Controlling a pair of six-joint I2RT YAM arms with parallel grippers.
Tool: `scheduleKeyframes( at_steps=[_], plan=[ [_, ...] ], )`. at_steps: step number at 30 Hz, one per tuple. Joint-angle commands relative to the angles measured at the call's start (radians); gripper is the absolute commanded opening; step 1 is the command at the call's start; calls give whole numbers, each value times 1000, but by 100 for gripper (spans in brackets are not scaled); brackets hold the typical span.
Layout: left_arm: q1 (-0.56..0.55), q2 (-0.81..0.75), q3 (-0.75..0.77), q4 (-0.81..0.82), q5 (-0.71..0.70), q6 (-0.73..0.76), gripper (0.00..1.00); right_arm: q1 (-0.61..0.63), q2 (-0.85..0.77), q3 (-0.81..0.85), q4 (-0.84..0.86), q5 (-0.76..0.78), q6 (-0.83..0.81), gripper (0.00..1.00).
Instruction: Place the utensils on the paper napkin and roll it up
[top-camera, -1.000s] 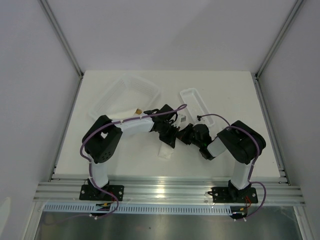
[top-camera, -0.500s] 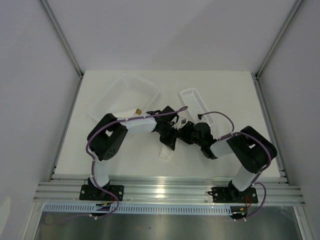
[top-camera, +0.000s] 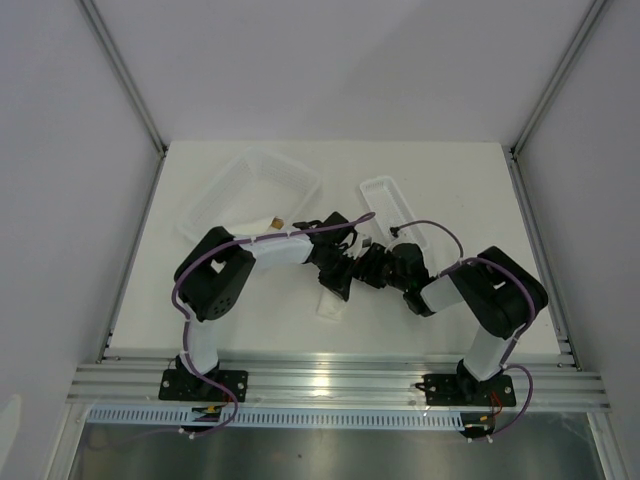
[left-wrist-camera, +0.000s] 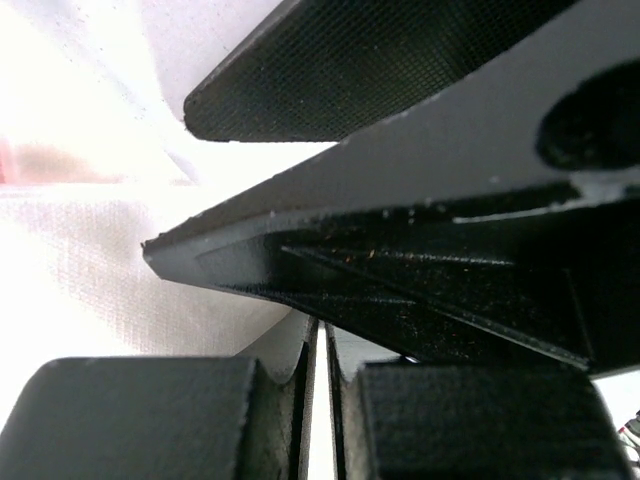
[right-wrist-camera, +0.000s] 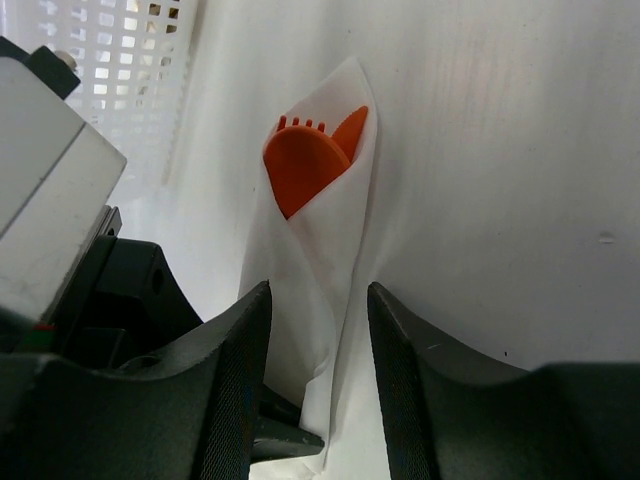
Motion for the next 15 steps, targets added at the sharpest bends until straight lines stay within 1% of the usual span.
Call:
scheduleKeyframes(
  at_steps=[1, 5, 8, 9, 12, 13, 15],
  plan=[
    [-1, 3, 15, 5, -34, 25, 8, 9, 53, -4, -57, -73, -44, 47],
    [-1, 3, 18, 4, -43, 28, 8, 15, 75, 21, -124, -30, -70, 46],
    [-1, -6, 17, 5, -43, 29, 9, 26, 73, 38, -204, 16, -90, 37],
    [-1, -8, 15, 5, -40, 31, 9, 27, 75, 41, -212, 25, -93, 30],
    [-1, -14, 17, 5, -40, 37, 9, 38, 80, 41, -201, 33, -92, 21],
    [-1, -17, 17, 5, -41, 38, 9, 40, 83, 41, -198, 32, -90, 16],
    [-1, -20, 20, 5, -41, 40, 10, 43, 93, 40, -181, 32, -80, 11]
  ],
)
